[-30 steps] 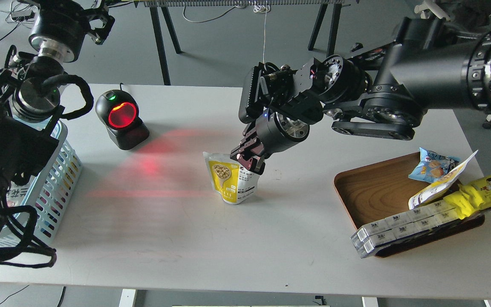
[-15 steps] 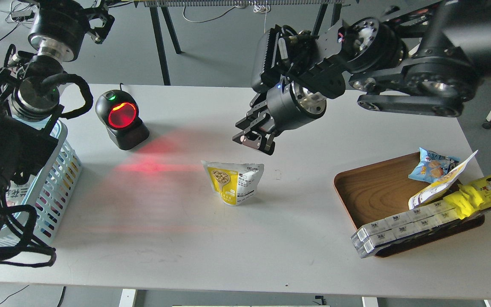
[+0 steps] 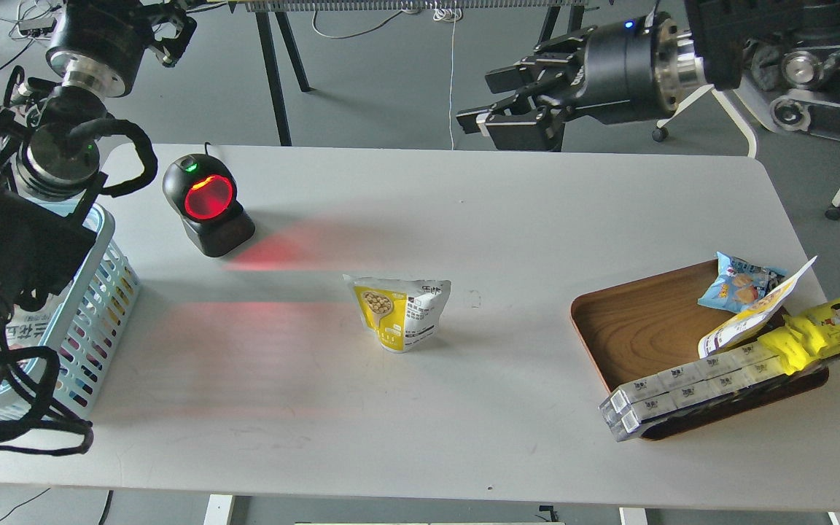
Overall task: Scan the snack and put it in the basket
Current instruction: 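Open the right gripper and withdraw it upward, then reach the left gripper to the standing yellow packet and grasp it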
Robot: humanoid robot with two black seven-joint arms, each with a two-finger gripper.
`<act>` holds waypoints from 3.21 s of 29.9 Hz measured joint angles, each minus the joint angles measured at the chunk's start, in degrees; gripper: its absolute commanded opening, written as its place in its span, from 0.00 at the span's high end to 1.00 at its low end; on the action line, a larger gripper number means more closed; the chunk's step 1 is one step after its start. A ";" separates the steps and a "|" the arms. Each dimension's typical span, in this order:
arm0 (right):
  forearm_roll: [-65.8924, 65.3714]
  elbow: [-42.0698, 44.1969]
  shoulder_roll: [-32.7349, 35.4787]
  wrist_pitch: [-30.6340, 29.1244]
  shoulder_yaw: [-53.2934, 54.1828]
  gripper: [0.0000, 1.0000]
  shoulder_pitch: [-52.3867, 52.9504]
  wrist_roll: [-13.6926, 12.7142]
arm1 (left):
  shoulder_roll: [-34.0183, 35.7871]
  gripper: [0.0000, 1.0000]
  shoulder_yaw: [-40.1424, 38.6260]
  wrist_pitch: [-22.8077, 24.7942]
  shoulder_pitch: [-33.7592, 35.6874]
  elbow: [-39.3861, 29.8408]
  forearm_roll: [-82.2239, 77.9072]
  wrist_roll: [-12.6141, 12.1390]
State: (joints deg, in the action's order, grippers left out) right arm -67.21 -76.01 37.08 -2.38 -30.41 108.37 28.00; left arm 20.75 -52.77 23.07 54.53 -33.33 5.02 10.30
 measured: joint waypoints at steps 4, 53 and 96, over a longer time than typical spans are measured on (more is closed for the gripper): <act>3.29 2.57 3.34 -0.03 8.10 0.00 -8.01 -0.01 | 4.03 0.00 4.41 3.68 -0.32 -2.78 -0.15 0.02; 68.34 58.20 -16.39 -17.38 67.95 0.00 -45.34 -8.32 | 17.24 0.00 18.37 4.94 -0.36 -67.01 -106.09 -3.33; 77.41 57.91 -24.72 -25.63 77.48 0.00 -53.62 -9.10 | 12.86 0.61 39.14 4.93 0.41 -60.28 -130.03 -3.36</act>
State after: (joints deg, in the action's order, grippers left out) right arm 10.20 -18.11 12.37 -28.01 47.07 54.75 18.90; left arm 33.61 -13.63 28.00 54.95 -93.61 -125.01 6.94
